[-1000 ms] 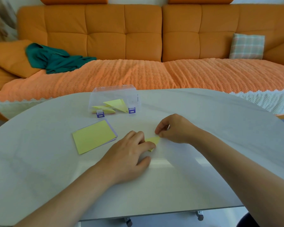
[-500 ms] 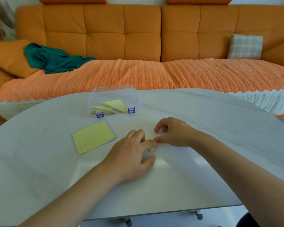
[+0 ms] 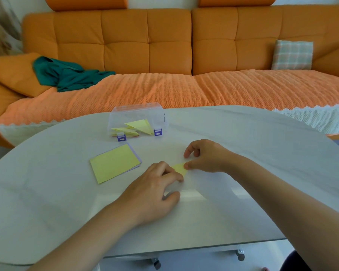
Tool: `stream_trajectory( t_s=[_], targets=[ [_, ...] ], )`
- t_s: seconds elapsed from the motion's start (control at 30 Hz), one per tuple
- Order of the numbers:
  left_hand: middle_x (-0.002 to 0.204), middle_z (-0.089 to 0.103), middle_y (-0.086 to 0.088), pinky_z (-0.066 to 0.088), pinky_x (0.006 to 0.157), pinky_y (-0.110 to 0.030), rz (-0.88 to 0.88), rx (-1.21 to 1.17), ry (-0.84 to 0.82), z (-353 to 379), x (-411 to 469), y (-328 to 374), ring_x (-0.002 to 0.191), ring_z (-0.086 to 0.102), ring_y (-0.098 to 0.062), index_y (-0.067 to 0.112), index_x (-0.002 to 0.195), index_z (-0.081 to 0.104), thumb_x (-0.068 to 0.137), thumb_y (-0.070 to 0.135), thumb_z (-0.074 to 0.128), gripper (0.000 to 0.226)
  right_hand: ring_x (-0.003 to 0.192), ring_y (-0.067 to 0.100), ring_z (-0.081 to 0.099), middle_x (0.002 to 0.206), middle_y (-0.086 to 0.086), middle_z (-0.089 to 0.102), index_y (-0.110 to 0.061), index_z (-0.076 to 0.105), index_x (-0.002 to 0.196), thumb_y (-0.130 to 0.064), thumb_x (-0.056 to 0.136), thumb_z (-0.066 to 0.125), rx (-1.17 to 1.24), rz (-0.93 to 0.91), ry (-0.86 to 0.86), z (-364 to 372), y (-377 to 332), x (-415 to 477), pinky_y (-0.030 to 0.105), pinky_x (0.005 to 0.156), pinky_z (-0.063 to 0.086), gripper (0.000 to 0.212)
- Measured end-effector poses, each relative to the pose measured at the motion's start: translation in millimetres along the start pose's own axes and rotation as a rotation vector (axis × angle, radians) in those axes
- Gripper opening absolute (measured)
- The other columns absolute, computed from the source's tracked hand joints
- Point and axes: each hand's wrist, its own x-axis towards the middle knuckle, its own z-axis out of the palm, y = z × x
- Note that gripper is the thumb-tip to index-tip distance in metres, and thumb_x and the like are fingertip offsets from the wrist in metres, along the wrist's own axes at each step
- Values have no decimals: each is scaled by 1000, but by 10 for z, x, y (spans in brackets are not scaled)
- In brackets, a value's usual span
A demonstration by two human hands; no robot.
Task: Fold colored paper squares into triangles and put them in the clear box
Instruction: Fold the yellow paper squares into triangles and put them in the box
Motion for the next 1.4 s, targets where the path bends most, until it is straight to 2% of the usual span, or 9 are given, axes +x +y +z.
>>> stream_trajectory(
  t_s=[0.1,0.27,0.43,0.67,0.87,1.0,1.13,1.27,1.4],
  targets=[
    [123,37,23,42,99,-29,-8,-2,-15,-14,-26,-7,121,34,4,43,121,55,92,43,53,29,83,6,56,97,-14,54,-42,65,91,-46,77,80,-8,-10,2,-1,-8,-12,22,68,44,21],
    [111,47,19,45,92,-33,-22,-7,42,-39,81,-10,110,43,-4,40,115,53,91,52,54,27,84,6,58,96,-15,55,-42,67,92,-45,78,78,-5,-36,-3,2,-29,-27,24,73,50,18],
    [106,50,9,38,87,-25,-61,-4,119,3,296,15,105,43,-12,32,118,60,88,39,67,32,84,6,58,92,-14,58,-42,70,90,-44,78,74,-50,-105,65,40,-32,-75,27,76,53,13],
    [95,63,8,43,69,-28,46,165,164,-56,371,-26,92,53,-17,25,99,67,90,36,58,17,81,-6,53,100,-16,57,-42,71,96,-49,80,74,-69,-294,106,46,74,-145,13,71,38,18],
    [79,68,9,45,65,-26,-19,-9,225,-163,417,-106,72,57,-8,27,91,73,91,20,55,20,85,5,57,101,-15,60,-39,72,89,-33,87,73,10,-389,141,85,52,-156,21,78,47,7],
    [69,69,7,52,65,-27,-192,-322,258,-248,419,-119,64,64,-11,32,83,74,86,28,51,23,76,4,61,86,-18,69,-38,71,79,-32,87,73,215,-339,145,41,-25,-163,12,67,45,10],
    [73,74,2,57,64,-34,-262,-623,195,-336,397,-136,65,73,-18,30,78,73,82,32,50,23,62,1,60,72,-13,71,-30,75,77,-28,86,74,314,-307,73,-20,-98,-181,17,58,50,10],
    [69,74,3,62,69,-38,-249,-591,184,-357,388,-161,64,74,-15,26,75,73,86,27,67,13,59,2,58,71,-10,71,-28,74,74,-25,85,73,353,-295,42,-24,-151,-198,16,56,47,11],
    [70,75,4,62,75,-40,-247,-571,130,-340,394,-211,67,75,-14,27,78,73,92,21,65,17,62,2,56,71,-15,68,-29,73,80,-20,86,71,364,-285,50,24,-183,-207,17,59,47,12]
  ],
)
